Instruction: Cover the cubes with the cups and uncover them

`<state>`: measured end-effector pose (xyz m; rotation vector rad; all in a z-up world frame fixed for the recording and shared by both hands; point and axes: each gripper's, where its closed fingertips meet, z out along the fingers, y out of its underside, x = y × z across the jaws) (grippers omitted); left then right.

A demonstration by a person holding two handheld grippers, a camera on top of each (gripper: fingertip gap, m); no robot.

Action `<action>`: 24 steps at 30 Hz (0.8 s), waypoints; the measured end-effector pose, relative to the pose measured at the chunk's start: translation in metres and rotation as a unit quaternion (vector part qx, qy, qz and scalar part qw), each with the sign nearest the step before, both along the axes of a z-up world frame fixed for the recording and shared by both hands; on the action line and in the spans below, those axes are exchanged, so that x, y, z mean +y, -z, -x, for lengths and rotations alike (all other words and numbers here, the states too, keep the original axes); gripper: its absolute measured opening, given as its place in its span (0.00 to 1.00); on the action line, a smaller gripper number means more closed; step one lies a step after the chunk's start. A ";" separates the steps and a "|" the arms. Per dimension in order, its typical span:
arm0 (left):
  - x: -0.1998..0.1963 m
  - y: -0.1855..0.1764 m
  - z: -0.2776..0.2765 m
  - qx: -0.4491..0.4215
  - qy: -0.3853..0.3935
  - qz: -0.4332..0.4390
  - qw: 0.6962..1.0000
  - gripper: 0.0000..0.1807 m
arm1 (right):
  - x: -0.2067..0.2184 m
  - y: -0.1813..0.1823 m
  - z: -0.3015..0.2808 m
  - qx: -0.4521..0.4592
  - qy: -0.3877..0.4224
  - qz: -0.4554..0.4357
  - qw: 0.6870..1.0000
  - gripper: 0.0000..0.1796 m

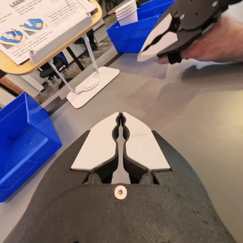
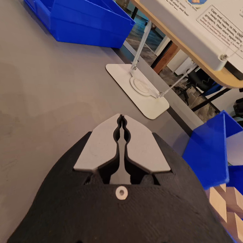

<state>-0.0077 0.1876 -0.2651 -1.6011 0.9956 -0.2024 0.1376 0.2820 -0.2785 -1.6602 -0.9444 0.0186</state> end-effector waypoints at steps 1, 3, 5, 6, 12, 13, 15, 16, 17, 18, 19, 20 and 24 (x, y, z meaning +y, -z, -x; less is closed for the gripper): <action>0.006 -0.002 -0.004 -0.005 -0.001 -0.003 1.000 0.00 | 0.002 -0.001 0.007 0.003 -0.007 -0.005 1.000 0.00; 0.021 -0.007 -0.013 -0.011 -0.002 -0.018 1.000 0.00 | 0.011 -0.003 0.019 0.014 -0.018 -0.009 1.000 0.00; 0.041 -0.008 -0.024 -0.012 -0.003 -0.032 0.999 0.00 | 0.023 -0.004 0.026 0.023 -0.018 -0.010 1.000 0.01; 0.052 -0.008 -0.030 -0.010 -0.006 -0.039 0.999 0.00 | 0.029 -0.005 0.028 0.028 -0.018 -0.013 0.999 0.02; 0.116 -0.010 -0.061 -0.035 -0.025 -0.044 0.998 0.18 | 0.057 -0.017 0.028 0.090 -0.014 -0.025 0.996 0.28; 0.126 -0.008 -0.065 -0.035 -0.031 -0.046 0.998 0.20 | 0.062 -0.019 0.025 0.105 -0.008 -0.023 0.994 0.33; 0.143 -0.004 -0.072 -0.035 -0.042 -0.042 0.998 0.26 | 0.072 -0.022 0.016 0.128 0.006 -0.025 0.991 0.41; 0.150 -0.004 -0.075 -0.038 -0.048 -0.038 0.997 0.30 | 0.076 -0.021 0.014 0.139 0.009 -0.021 0.990 0.45; 0.156 -0.005 -0.078 -0.044 -0.051 -0.038 0.997 0.33 | 0.080 -0.020 0.013 0.146 0.012 -0.014 0.989 0.48; 0.161 -0.006 -0.079 -0.048 -0.055 -0.040 0.996 0.36 | 0.084 -0.020 0.011 0.147 0.015 -0.011 0.989 0.48; 0.168 -0.007 -0.078 -0.046 -0.063 -0.046 0.996 0.37 | 0.087 -0.021 0.010 0.148 0.017 -0.016 0.989 0.48; 0.174 -0.008 -0.077 -0.046 -0.069 -0.053 0.995 0.39 | 0.091 -0.022 0.008 0.151 0.019 -0.020 0.988 0.50; 0.197 -0.013 -0.068 -0.062 -0.098 -0.063 0.991 0.45 | 0.100 -0.023 0.005 0.156 0.036 -0.022 0.987 0.52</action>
